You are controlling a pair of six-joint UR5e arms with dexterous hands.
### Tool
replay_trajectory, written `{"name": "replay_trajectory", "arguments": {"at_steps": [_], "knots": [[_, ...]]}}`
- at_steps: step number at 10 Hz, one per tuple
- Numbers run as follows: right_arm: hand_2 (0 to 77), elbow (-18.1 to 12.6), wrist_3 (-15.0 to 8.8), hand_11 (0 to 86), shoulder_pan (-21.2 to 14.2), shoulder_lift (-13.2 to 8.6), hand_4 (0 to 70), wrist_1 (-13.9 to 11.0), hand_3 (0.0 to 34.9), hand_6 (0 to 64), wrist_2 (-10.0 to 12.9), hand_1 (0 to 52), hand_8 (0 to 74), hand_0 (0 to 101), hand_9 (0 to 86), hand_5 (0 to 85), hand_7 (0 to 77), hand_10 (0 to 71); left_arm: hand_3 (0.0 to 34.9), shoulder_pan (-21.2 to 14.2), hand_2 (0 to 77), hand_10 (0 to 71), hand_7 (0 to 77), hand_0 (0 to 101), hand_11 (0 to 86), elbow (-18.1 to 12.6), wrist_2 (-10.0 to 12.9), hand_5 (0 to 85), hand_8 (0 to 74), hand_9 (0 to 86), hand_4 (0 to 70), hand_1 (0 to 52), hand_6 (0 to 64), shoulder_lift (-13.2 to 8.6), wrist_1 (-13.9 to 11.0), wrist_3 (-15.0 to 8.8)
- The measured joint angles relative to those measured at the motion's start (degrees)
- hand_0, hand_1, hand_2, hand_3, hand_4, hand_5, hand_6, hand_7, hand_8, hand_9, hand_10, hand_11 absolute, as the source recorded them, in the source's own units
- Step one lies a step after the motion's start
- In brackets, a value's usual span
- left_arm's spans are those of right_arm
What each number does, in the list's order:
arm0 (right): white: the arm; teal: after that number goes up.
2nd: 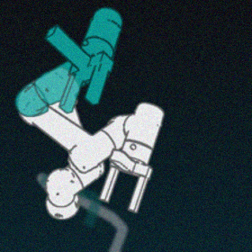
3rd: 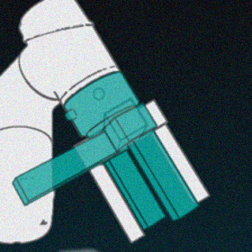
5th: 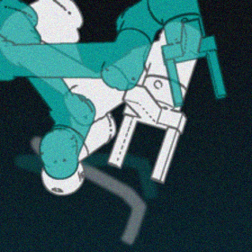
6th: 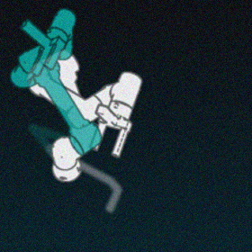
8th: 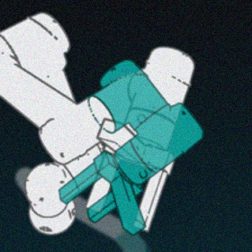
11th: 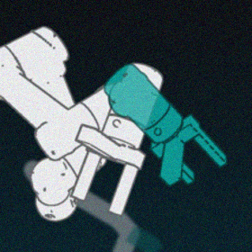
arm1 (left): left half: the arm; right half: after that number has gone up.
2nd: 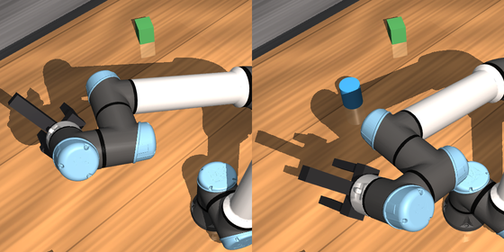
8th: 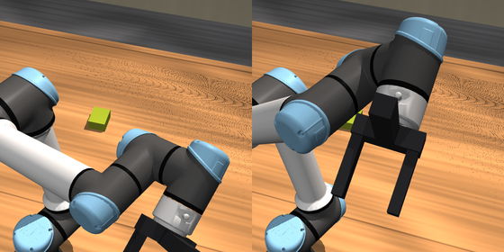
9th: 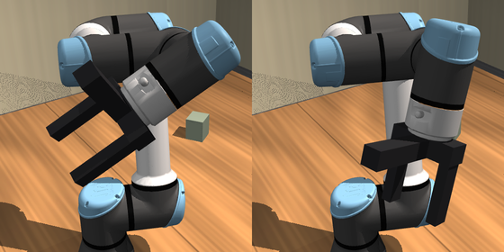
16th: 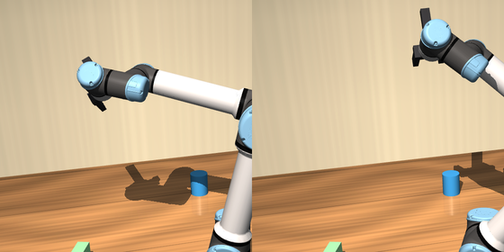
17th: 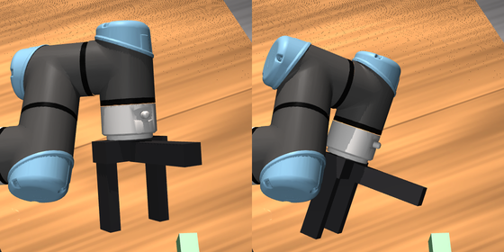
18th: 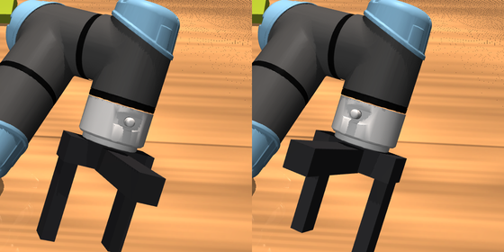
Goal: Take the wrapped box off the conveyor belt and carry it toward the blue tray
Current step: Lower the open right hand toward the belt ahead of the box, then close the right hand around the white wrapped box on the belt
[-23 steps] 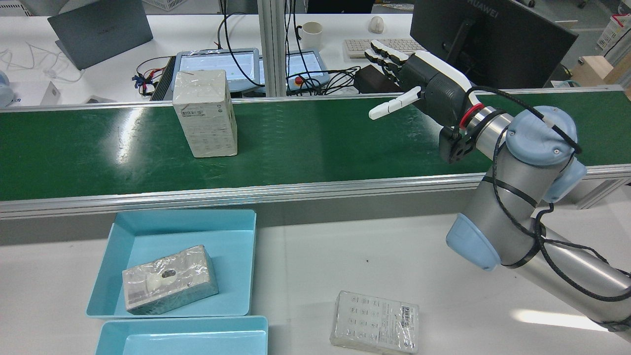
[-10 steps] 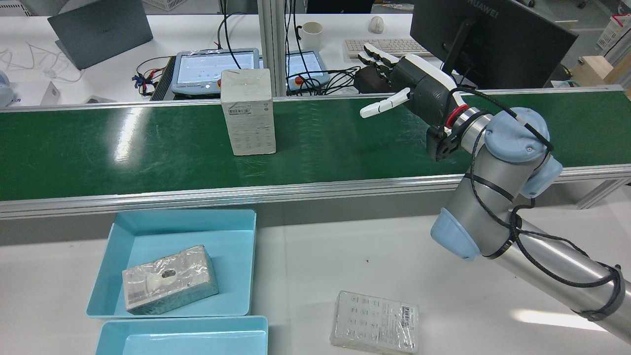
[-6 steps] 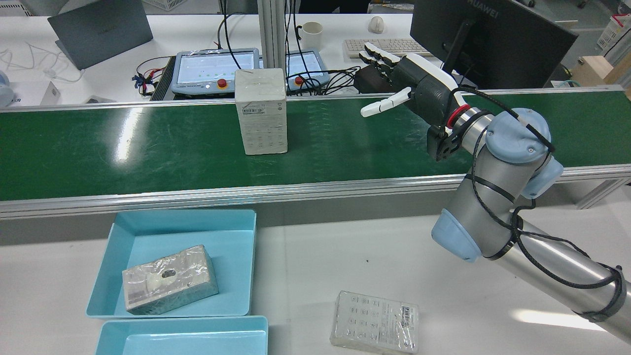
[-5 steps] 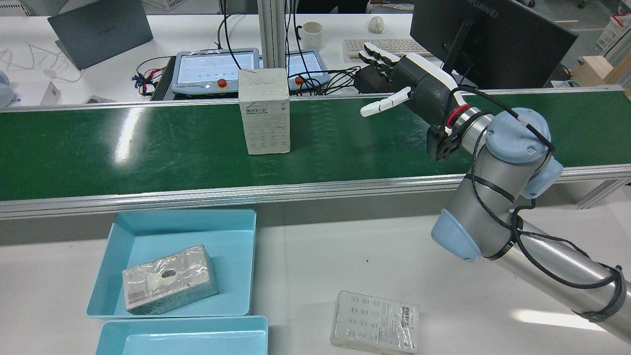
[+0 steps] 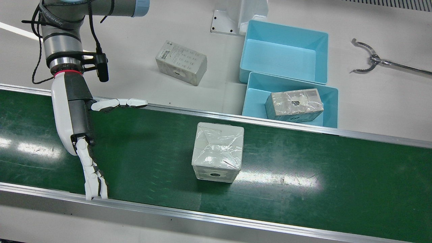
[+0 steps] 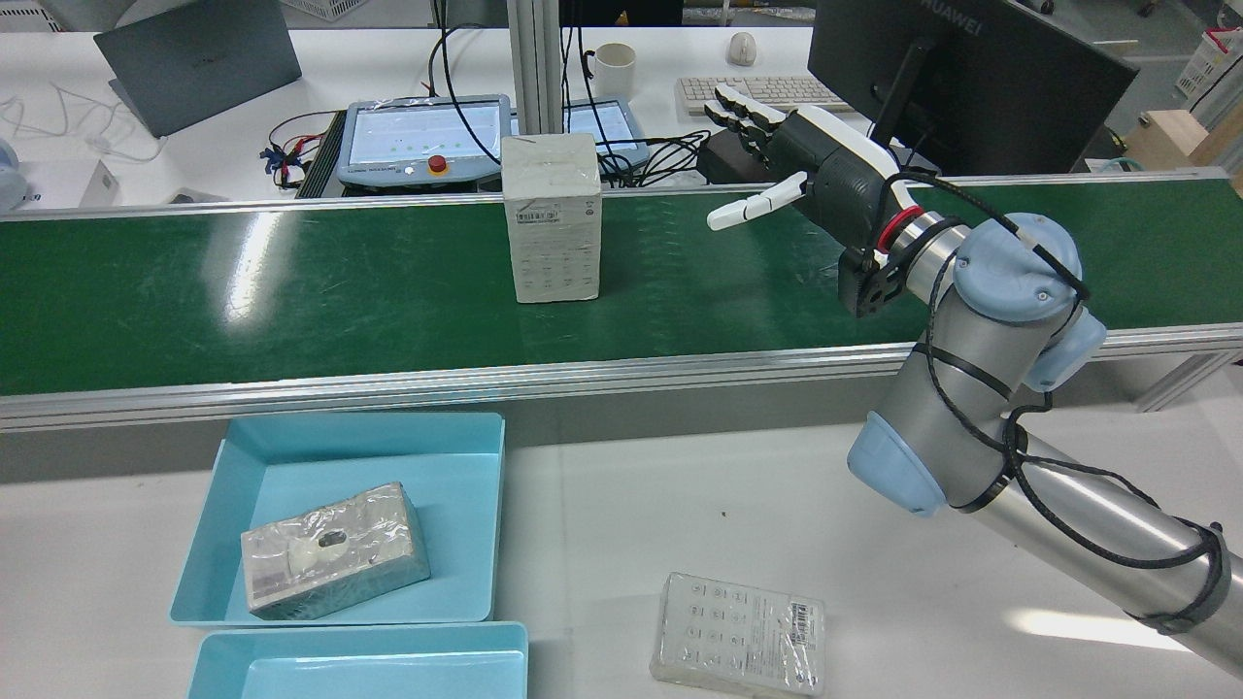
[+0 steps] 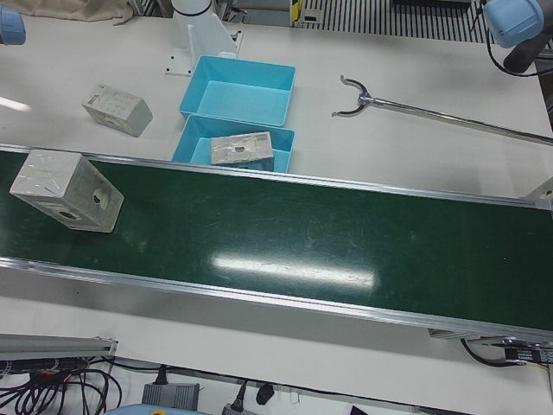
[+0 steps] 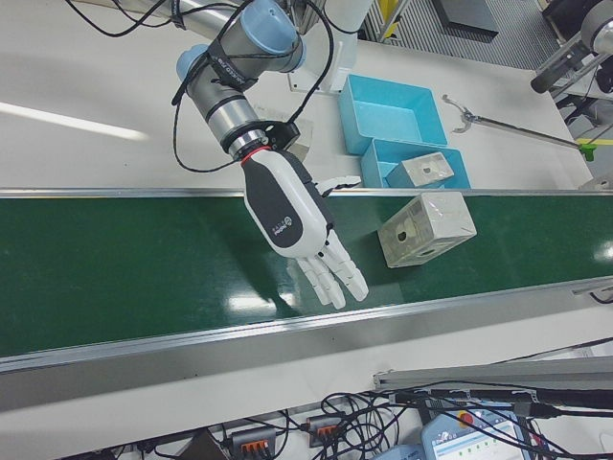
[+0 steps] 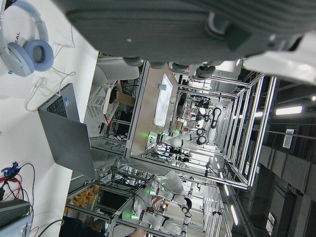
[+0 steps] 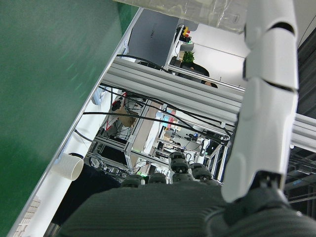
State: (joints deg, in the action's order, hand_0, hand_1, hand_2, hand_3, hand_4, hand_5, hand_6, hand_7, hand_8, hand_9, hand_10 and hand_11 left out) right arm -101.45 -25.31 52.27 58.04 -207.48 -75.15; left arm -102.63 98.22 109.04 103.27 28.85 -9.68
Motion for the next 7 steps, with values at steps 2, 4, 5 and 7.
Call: {"name": "replay_trajectory", "arguments": {"at_steps": [2, 4, 5, 7], "knots": [[11.4, 0.1, 0.0, 1.6, -0.1, 0.0, 1.1, 0.0, 0.0, 0.0, 0.0, 12.5, 0.0, 46, 1.6, 0.5, 0.0, 0.5, 0.0, 0.0, 1.1, 0.5, 0.0, 0, 0.0, 0.0, 0.0, 1.1, 0.0, 0.0, 0.0, 0.0, 0.0, 0.0, 0.0, 0.0], [12.0, 0.2, 0.0, 1.6, -0.4, -0.1, 1.1, 0.1, 0.0, 0.0, 0.0, 12.5, 0.0, 46, 1.6, 0.5, 0.0, 0.0, 0.0, 0.0, 1.1, 0.5, 0.5, 0, 0.0, 0.0, 0.0, 1.1, 0.0, 0.0, 0.0, 0.0, 0.0, 0.0, 0.0, 0.0], [12.0, 0.2, -0.1, 1.6, -0.6, -0.2, 1.1, 0.1, 0.0, 0.0, 0.0, 12.5, 0.0, 46, 1.6, 0.5, 0.0, 0.0, 0.0, 0.0, 0.5, 0.0, 0.0, 0, 0.0, 0.0, 0.0, 1.1, 0.0, 0.0, 0.0, 0.0, 0.0, 0.0, 0.0, 0.0], [12.0, 0.2, -0.1, 1.6, -0.9, -0.2, 1.1, 0.1, 0.0, 0.0, 0.0, 12.5, 0.0, 46, 1.6, 0.5, 0.0, 0.0, 0.0, 0.0, 0.5, 0.5, 0.0, 0, 0.0, 0.0, 0.0, 1.1, 0.0, 0.0, 0.0, 0.0, 0.0, 0.0, 0.0, 0.0]]}}
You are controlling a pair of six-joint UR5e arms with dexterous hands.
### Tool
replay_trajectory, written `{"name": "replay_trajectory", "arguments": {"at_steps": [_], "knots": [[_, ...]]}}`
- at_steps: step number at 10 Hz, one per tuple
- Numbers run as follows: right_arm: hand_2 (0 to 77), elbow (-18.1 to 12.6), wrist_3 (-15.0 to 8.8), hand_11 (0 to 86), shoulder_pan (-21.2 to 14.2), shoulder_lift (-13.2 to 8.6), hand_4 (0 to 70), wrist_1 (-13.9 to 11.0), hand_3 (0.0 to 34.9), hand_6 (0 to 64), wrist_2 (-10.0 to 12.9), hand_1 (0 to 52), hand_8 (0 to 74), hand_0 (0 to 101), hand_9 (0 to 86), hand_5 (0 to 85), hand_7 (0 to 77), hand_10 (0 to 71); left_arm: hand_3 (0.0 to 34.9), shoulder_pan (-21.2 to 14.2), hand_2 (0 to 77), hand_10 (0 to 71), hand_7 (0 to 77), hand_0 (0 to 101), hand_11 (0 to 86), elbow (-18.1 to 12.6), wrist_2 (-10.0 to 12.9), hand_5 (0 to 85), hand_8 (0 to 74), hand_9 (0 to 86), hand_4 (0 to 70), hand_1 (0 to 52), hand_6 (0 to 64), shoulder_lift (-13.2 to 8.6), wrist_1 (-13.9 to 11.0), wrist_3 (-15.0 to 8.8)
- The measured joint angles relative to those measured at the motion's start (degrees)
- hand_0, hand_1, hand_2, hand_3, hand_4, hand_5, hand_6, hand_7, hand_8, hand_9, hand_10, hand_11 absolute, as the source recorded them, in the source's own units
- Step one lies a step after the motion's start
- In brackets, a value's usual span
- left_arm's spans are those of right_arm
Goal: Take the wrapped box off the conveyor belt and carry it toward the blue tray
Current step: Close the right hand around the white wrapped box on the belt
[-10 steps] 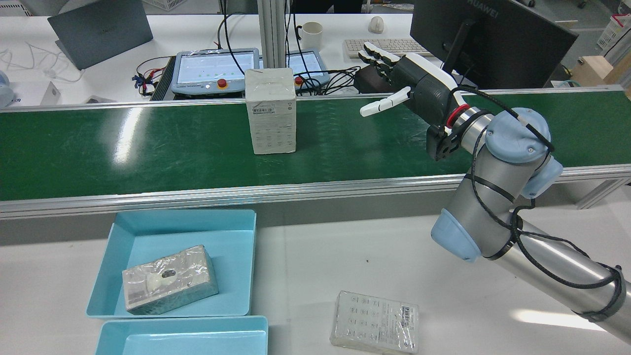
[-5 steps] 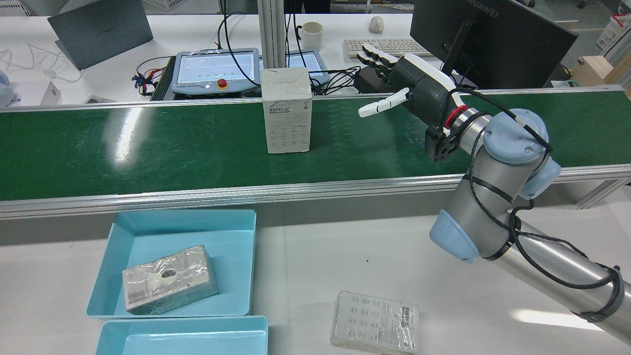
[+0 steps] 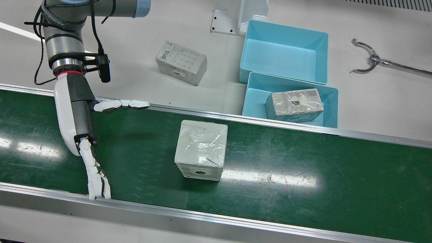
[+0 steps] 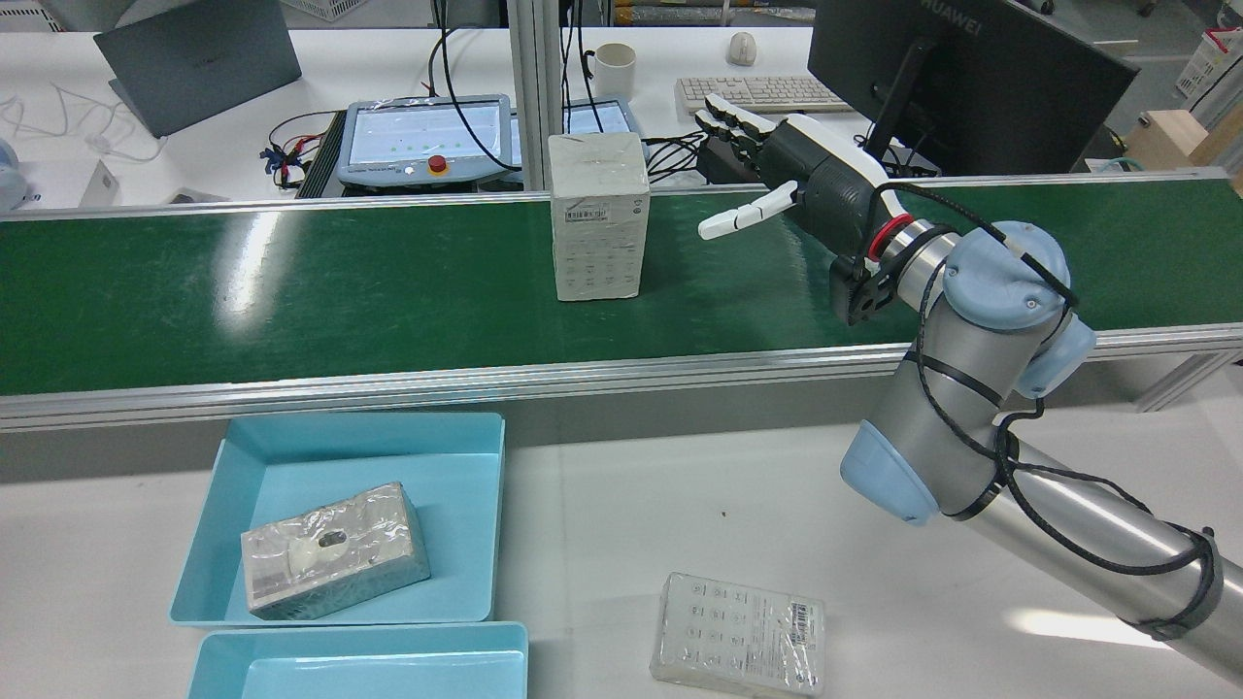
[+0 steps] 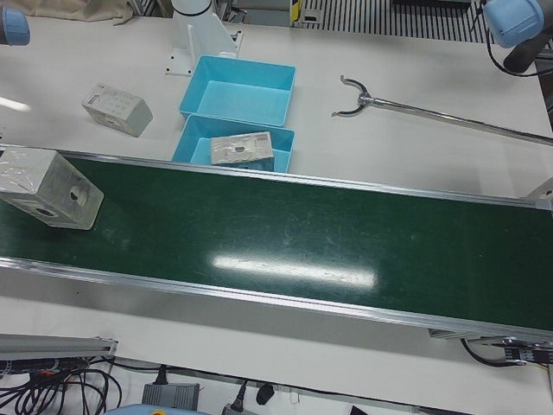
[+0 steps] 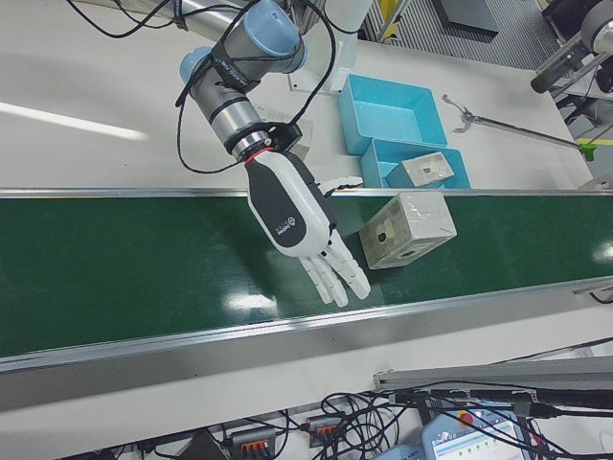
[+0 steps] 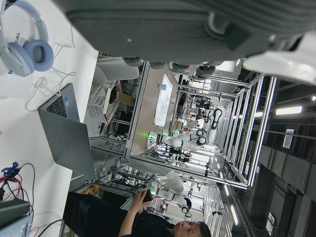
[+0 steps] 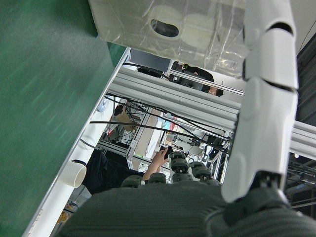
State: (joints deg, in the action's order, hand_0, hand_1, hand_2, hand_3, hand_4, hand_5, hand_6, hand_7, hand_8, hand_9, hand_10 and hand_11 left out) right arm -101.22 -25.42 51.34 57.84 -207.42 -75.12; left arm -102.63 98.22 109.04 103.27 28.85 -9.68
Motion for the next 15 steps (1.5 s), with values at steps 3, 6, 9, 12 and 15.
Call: {"name": "replay_trajectory", "arguments": {"at_steps": [3, 6, 9, 12, 15], "knots": [[13.1, 0.1, -0.1, 1.6, -1.0, 0.1, 1.6, 0.1, 0.0, 0.0, 0.1, 12.5, 0.0, 46, 1.6, 0.5, 0.0, 0.0, 0.0, 0.0, 0.5, 0.5, 0.0, 0, 0.0, 0.0, 0.0, 1.1, 0.0, 0.0, 0.0, 0.0, 0.0, 0.0, 0.0, 0.0], [13.1, 0.1, -0.1, 1.6, -1.5, 0.4, 1.6, 0.1, 0.0, 0.0, 0.3, 12.5, 0.0, 46, 1.6, 0.5, 0.0, 0.0, 0.0, 0.0, 1.1, 0.0, 0.0, 0, 0.0, 0.0, 0.0, 1.1, 0.0, 0.0, 0.0, 0.0, 0.0, 0.0, 0.0, 0.0], [13.1, 0.1, -0.1, 1.6, -1.6, 0.4, 2.2, 0.1, 0.0, 0.0, 0.3, 12.5, 0.0, 45, 1.6, 0.5, 0.0, 0.0, 0.0, 0.0, 1.1, 0.5, 0.5, 0, 0.0, 0.0, 0.0, 1.1, 0.0, 0.0, 0.0, 0.0, 0.0, 0.0, 0.0, 0.0], [13.1, 0.4, 0.0, 1.6, -1.7, 0.3, 3.3, 0.1, 0.0, 0.0, 0.3, 12.5, 0.0, 45, 1.6, 0.5, 0.0, 0.0, 0.0, 0.0, 1.1, 0.5, 0.0, 0, 0.0, 0.0, 0.0, 1.1, 0.0, 0.0, 0.0, 0.0, 0.0, 0.0, 0.0, 0.0], [13.1, 0.7, 0.0, 1.6, -1.7, 0.1, 3.3, 0.1, 0.0, 0.0, 0.3, 12.5, 0.0, 45, 1.6, 0.5, 0.0, 0.0, 0.0, 0.0, 0.5, 0.5, 0.0, 0, 0.0, 0.0, 0.0, 1.1, 0.0, 0.0, 0.0, 0.0, 0.0, 0.0, 0.0, 0.0]]}}
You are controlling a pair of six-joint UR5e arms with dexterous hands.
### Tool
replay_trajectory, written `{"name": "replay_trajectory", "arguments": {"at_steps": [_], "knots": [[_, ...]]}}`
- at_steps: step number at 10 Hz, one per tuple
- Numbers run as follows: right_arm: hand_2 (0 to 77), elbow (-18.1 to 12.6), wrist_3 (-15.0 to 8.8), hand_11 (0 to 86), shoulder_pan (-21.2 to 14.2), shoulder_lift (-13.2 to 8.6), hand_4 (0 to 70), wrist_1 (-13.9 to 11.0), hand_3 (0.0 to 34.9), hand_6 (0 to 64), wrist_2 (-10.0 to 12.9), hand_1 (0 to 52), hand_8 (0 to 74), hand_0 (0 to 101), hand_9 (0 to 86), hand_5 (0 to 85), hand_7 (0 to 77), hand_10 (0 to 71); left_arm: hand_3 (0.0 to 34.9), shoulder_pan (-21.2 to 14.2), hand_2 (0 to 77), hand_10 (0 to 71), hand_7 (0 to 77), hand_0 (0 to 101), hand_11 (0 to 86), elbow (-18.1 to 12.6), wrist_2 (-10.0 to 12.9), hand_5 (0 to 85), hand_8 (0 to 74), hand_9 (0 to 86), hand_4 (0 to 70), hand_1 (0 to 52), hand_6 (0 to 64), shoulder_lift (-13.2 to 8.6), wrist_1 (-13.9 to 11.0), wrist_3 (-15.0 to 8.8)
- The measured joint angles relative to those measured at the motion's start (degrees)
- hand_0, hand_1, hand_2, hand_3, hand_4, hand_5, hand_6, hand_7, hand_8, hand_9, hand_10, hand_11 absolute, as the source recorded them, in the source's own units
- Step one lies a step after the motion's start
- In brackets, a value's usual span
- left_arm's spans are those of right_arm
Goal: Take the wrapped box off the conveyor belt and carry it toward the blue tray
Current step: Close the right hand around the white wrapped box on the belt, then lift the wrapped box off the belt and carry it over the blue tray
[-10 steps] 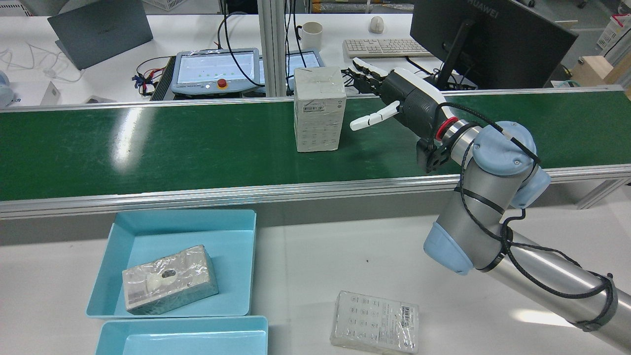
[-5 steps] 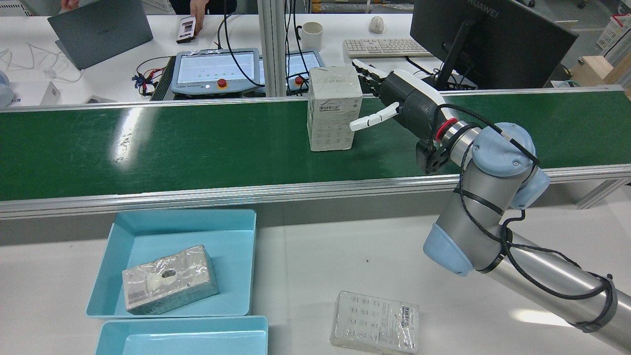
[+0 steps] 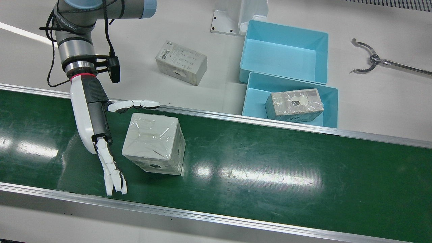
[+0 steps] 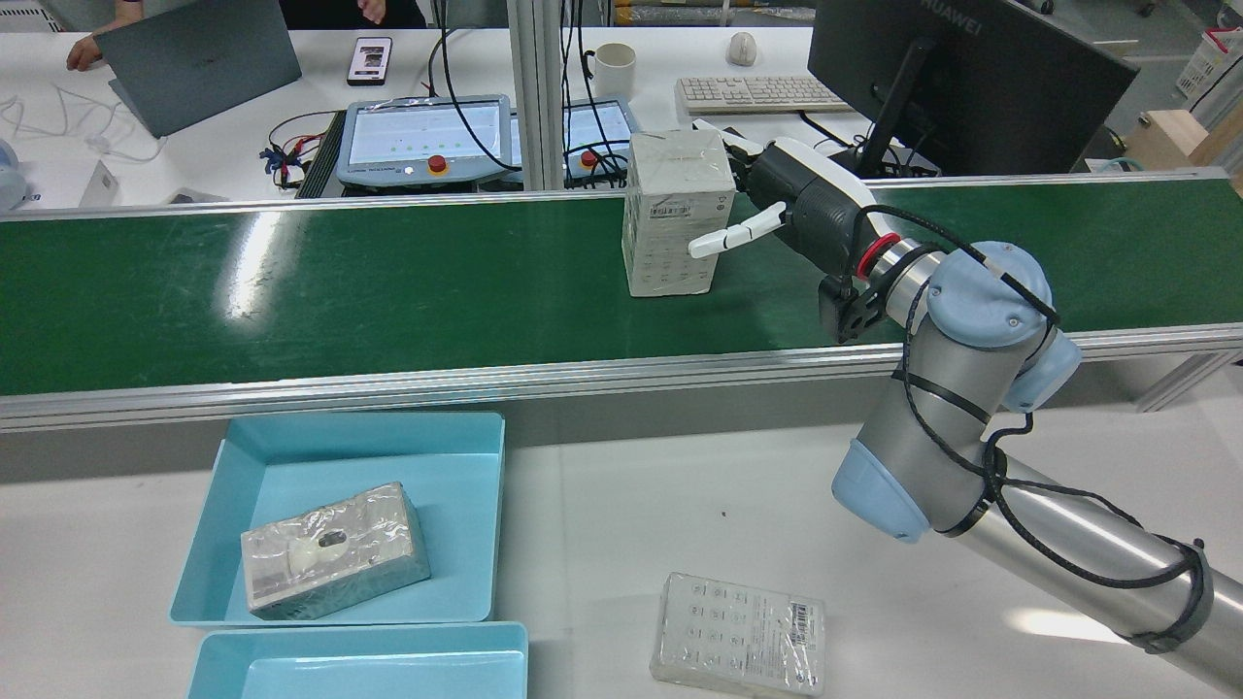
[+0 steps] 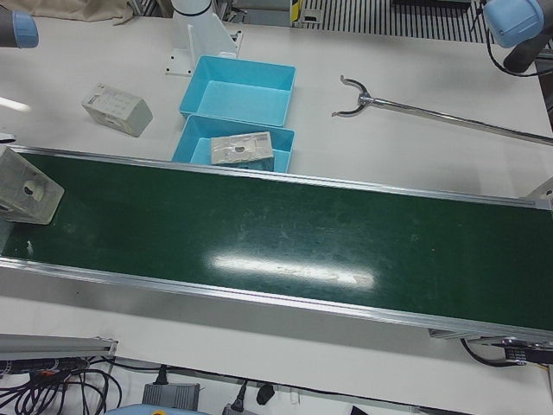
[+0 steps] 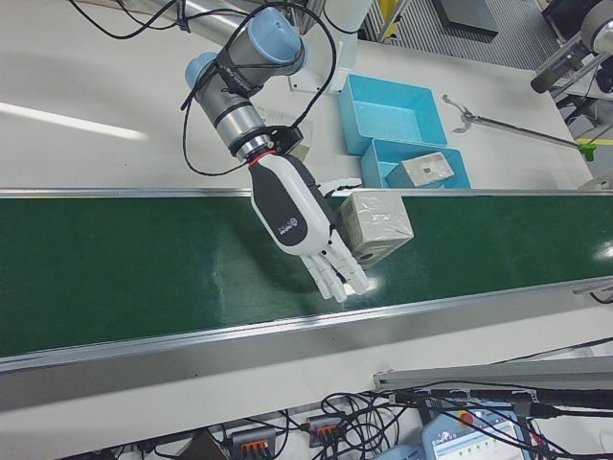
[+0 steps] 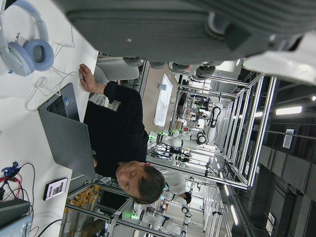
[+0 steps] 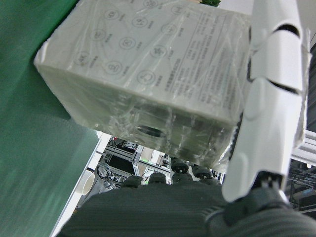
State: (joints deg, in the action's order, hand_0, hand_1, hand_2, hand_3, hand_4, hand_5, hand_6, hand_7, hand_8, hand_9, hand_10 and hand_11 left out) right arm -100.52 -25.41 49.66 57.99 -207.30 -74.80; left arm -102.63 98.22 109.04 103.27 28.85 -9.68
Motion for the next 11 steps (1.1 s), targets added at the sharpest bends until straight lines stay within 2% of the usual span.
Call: {"name": "replay_trajectory", "arguments": {"at_steps": [2, 4, 5, 6, 7, 8, 9, 10, 11], "knots": [[13.1, 0.1, 0.0, 1.6, 0.0, -0.1, 3.3, 0.1, 0.0, 0.0, 0.0, 12.5, 0.0, 45, 1.6, 0.5, 0.0, 0.0, 0.0, 0.0, 1.1, 0.5, 0.0, 0, 0.0, 0.0, 0.0, 1.1, 0.0, 0.0, 0.0, 0.0, 0.0, 0.0, 0.0, 0.0], [13.1, 0.9, 0.0, 1.6, 0.0, -0.1, 4.4, 1.3, 0.0, 0.0, 0.1, 12.0, 0.0, 44, 1.6, 0.5, 0.0, 0.0, 0.0, 0.0, 1.1, 0.5, 0.0, 0, 0.0, 0.0, 0.0, 1.1, 0.0, 0.0, 0.0, 0.0, 0.0, 0.0, 0.0, 0.0], [15.3, 1.4, 0.1, 1.6, 0.0, -0.2, 7.6, 2.0, 0.0, 0.0, 0.1, 8.2, 1.6, 42, 1.6, 0.5, 0.0, 0.0, 0.0, 0.0, 1.1, 0.5, 0.0, 0, 0.0, 0.0, 0.0, 1.1, 0.0, 0.0, 0.0, 0.0, 0.0, 0.0, 0.0, 0.0], [15.3, 2.1, 0.5, 1.6, 0.0, -0.2, 7.6, 2.5, 0.0, 0.0, 0.1, 8.2, 1.6, 42, 1.6, 0.5, 0.0, 0.0, 0.0, 0.0, 0.5, 0.5, 0.0, 0, 0.0, 0.0, 0.0, 1.1, 0.0, 0.0, 0.0, 0.0, 0.0, 0.0, 0.0, 0.0], [13.1, 2.5, 1.0, 1.6, 0.0, -0.2, 8.7, 2.7, 0.0, 4.9, 0.2, 6.5, 7.6, 41, 1.6, 0.5, 7.6, 4.4, 0.0, 0.0, 0.5, 0.5, 0.0, 0, 0.0, 0.0, 0.0, 1.1, 0.0, 0.0, 0.0, 0.0, 0.0, 0.0, 0.0, 0.0], [18.5, 2.8, 1.4, 12.5, 0.0, -0.2, 15.8, 2.8, 0.0, 19.1, 0.7, 7.6, 24.0, 42, 14.7, 22.9, 25.6, 18.0, 0.0, 0.0, 1.1, 0.0, 0.0, 0, 0.0, 0.0, 0.0, 1.1, 0.0, 0.0, 0.0, 0.0, 0.0, 0.0, 0.0, 0.0], [18.5, 2.9, 1.7, 12.5, -0.1, -0.2, 15.8, 2.9, 0.0, 19.1, 1.2, 7.6, 24.0, 42, 14.7, 22.9, 25.6, 18.0, 0.0, 0.0, 1.1, 0.0, 0.5, 0, 0.0, 0.0, 0.0, 1.1, 0.0, 0.0, 0.0, 0.0, 0.0, 0.0, 0.0, 0.0], [25.1, 3.0, 2.0, 30.5, -0.1, -0.2, 18.0, 2.9, 0.1, 28.9, 1.5, 1.6, 39.8, 43, 31.1, 46.4, 33.8, 28.4, 0.0, 0.0, 1.1, 0.0, 0.5, 0, 0.0, 0.0, 0.0, 1.1, 0.0, 0.0, 0.0, 0.0, 0.0, 0.0, 0.0, 0.0], [25.1, 3.0, 2.2, 30.5, -0.1, -0.2, 18.0, 2.9, 0.1, 28.9, 1.7, 1.6, 39.8, 43, 31.1, 46.4, 33.8, 28.4, 0.0, 0.0, 1.1, 0.0, 0.0, 0, 0.0, 0.0, 0.0, 1.1, 0.0, 0.0, 0.0, 0.0, 0.0, 0.0, 0.0, 0.0]]}}
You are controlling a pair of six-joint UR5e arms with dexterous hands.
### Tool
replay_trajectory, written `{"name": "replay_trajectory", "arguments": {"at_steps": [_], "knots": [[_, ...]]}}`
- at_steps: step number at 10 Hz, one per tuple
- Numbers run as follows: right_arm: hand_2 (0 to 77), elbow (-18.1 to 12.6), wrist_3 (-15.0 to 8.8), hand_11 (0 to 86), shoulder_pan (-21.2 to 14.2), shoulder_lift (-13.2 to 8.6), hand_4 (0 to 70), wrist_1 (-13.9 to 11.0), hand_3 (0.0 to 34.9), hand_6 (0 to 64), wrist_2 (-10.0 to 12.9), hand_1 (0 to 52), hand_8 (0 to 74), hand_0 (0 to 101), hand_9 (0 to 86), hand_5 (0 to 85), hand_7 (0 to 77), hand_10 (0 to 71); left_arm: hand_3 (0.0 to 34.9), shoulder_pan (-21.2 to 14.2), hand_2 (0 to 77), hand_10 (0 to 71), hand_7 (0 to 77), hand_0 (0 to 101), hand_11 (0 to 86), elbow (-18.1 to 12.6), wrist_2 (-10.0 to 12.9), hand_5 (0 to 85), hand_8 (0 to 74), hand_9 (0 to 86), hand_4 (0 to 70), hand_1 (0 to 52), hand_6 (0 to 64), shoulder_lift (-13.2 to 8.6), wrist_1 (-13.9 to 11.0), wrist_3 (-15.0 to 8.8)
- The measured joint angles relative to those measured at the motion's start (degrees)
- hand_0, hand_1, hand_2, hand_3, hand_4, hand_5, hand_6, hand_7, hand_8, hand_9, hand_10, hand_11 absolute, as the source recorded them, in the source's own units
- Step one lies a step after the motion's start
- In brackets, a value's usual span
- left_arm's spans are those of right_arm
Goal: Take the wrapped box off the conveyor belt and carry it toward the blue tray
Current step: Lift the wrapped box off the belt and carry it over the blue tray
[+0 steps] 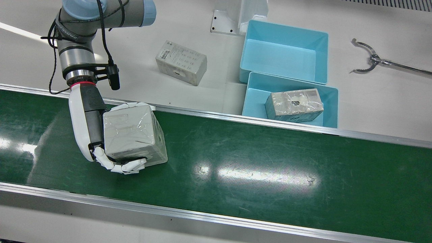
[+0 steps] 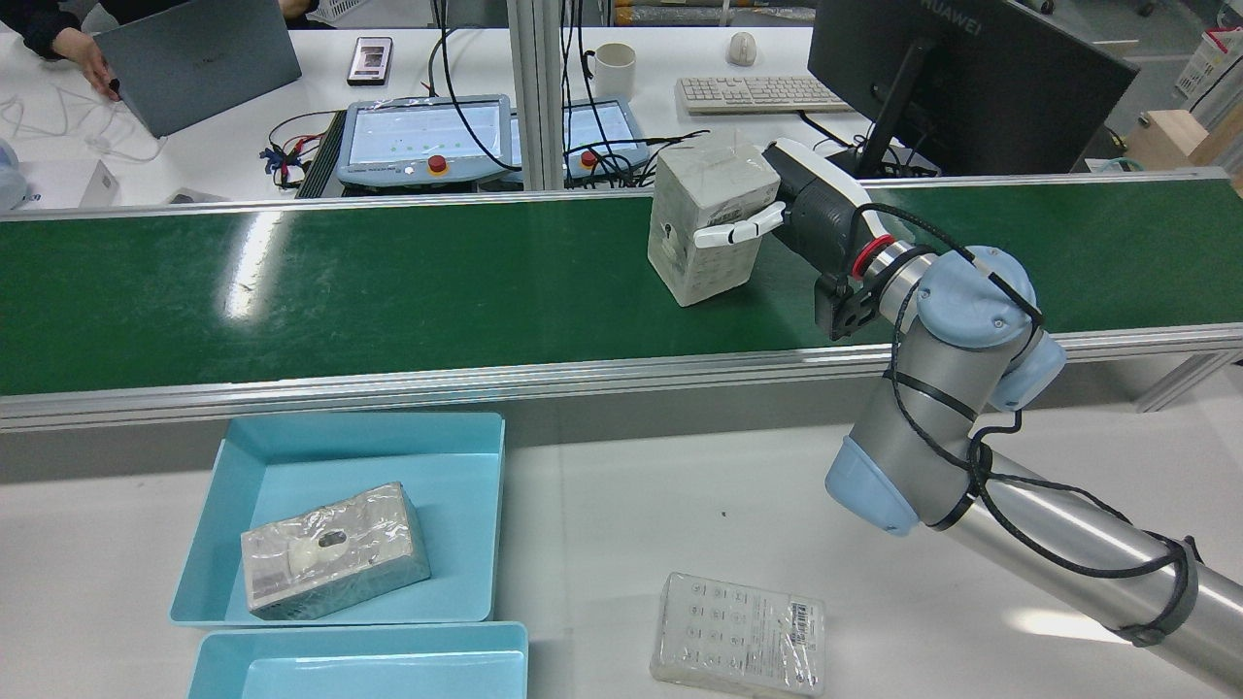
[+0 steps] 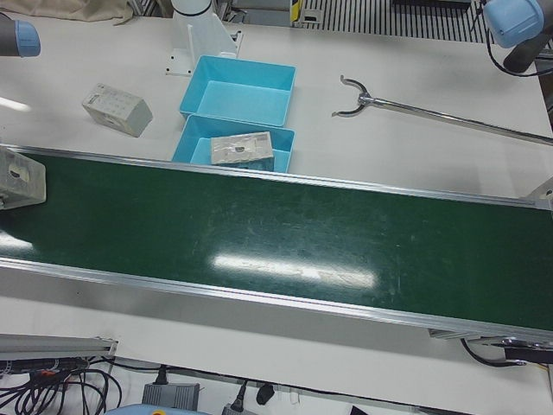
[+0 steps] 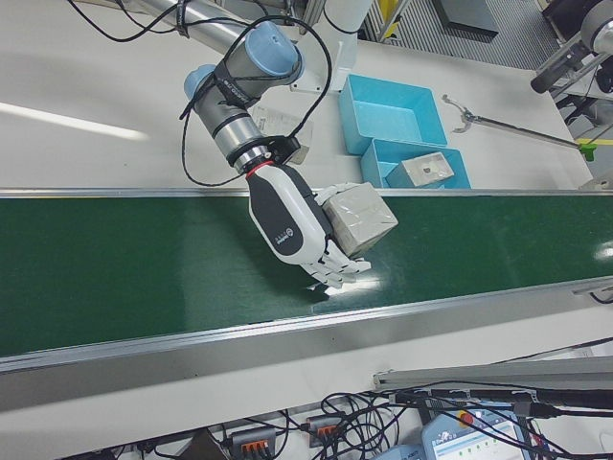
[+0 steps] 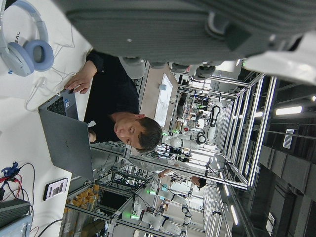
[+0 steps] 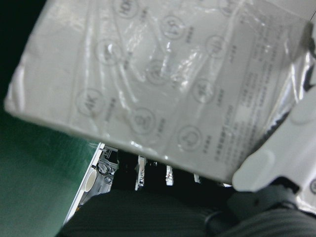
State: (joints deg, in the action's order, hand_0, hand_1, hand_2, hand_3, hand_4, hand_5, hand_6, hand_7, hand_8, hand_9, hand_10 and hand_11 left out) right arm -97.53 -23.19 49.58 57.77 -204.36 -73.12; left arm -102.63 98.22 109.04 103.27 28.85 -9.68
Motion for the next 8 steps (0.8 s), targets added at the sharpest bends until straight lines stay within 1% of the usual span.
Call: {"name": "replay_trajectory", "arguments": {"at_steps": [1, 2, 3, 4, 5, 6, 7, 8], "knots": [[26.2, -0.2, 0.3, 38.7, 0.0, 0.0, 14.2, 0.0, 0.0, 32.2, 0.1, 1.6, 45.3, 44, 35.5, 52.4, 36.5, 34.9, 0.0, 0.0, 0.5, 0.0, 0.0, 0, 0.0, 0.0, 0.0, 1.1, 0.0, 0.0, 0.0, 0.0, 0.0, 0.0, 0.0, 0.0], [27.3, -0.8, 0.8, 44.2, 0.0, 0.0, 14.2, 0.0, 0.0, 34.9, 0.1, 1.6, 49.1, 42, 38.7, 54.5, 38.7, 39.3, 0.0, 0.0, 0.5, 0.0, 0.0, 0, 0.0, 0.0, 0.0, 1.1, 0.0, 0.0, 0.0, 0.0, 0.0, 0.0, 0.0, 0.0], [27.8, -1.8, 1.3, 45.8, 0.0, -0.1, 14.2, 0.1, 0.0, 36.0, 0.2, 1.1, 51.8, 40, 39.8, 55.1, 39.3, 42.5, 0.0, 0.0, 0.5, 0.5, 0.0, 0, 0.0, 0.0, 0.0, 1.1, 0.0, 0.0, 0.0, 0.0, 0.0, 0.0, 0.0, 0.0], [27.8, -3.4, 1.6, 45.8, -0.1, -0.1, 14.2, 0.2, 0.0, 36.0, 0.2, 1.1, 51.8, 40, 39.8, 55.1, 39.3, 42.5, 0.0, 0.0, 0.5, 0.5, 0.0, 0, 0.0, 0.0, 0.0, 1.1, 0.0, 0.0, 0.0, 0.0, 0.0, 0.0, 0.0, 0.0], [27.8, -5.0, 1.7, 49.6, -0.1, -0.2, 15.3, 0.3, 0.0, 37.6, 0.3, 1.1, 54.5, 40, 40.4, 55.1, 39.8, 43.6, 0.0, 0.0, 0.5, 0.5, 0.0, 0, 0.0, 0.0, 0.0, 1.1, 0.0, 0.0, 0.0, 0.0, 0.0, 0.0, 0.0, 0.0], [27.8, -6.5, 1.8, 50.2, -0.3, -0.7, 15.8, 0.3, 0.0, 38.2, 0.6, 1.1, 55.6, 40, 40.4, 55.6, 39.8, 43.6, 0.0, 0.0, 1.1, 0.5, 0.0, 0, 0.0, 0.0, 0.0, 1.1, 0.0, 0.0, 0.0, 0.0, 0.0, 0.0, 0.0, 0.0], [30.0, -7.8, 1.8, 50.7, -1.0, -1.4, 15.8, 0.3, 0.1, 38.7, 1.5, 0.5, 55.6, 40, 40.4, 55.6, 39.8, 43.6, 0.0, 0.0, 1.1, 0.0, 0.0, 0, 0.0, 0.0, 0.0, 1.1, 0.0, 0.0, 0.0, 0.0, 0.0, 0.0, 0.0, 0.0], [30.0, -9.5, 1.7, 50.7, -2.8, -2.0, 15.8, 0.1, 0.1, 38.7, 3.8, 0.5, 55.6, 40, 40.4, 55.6, 39.8, 43.6, 0.0, 0.0, 0.5, 0.0, 0.0, 0, 0.0, 0.0, 0.0, 1.1, 0.0, 0.0, 0.0, 0.0, 0.0, 0.0, 0.0, 0.0]]}}
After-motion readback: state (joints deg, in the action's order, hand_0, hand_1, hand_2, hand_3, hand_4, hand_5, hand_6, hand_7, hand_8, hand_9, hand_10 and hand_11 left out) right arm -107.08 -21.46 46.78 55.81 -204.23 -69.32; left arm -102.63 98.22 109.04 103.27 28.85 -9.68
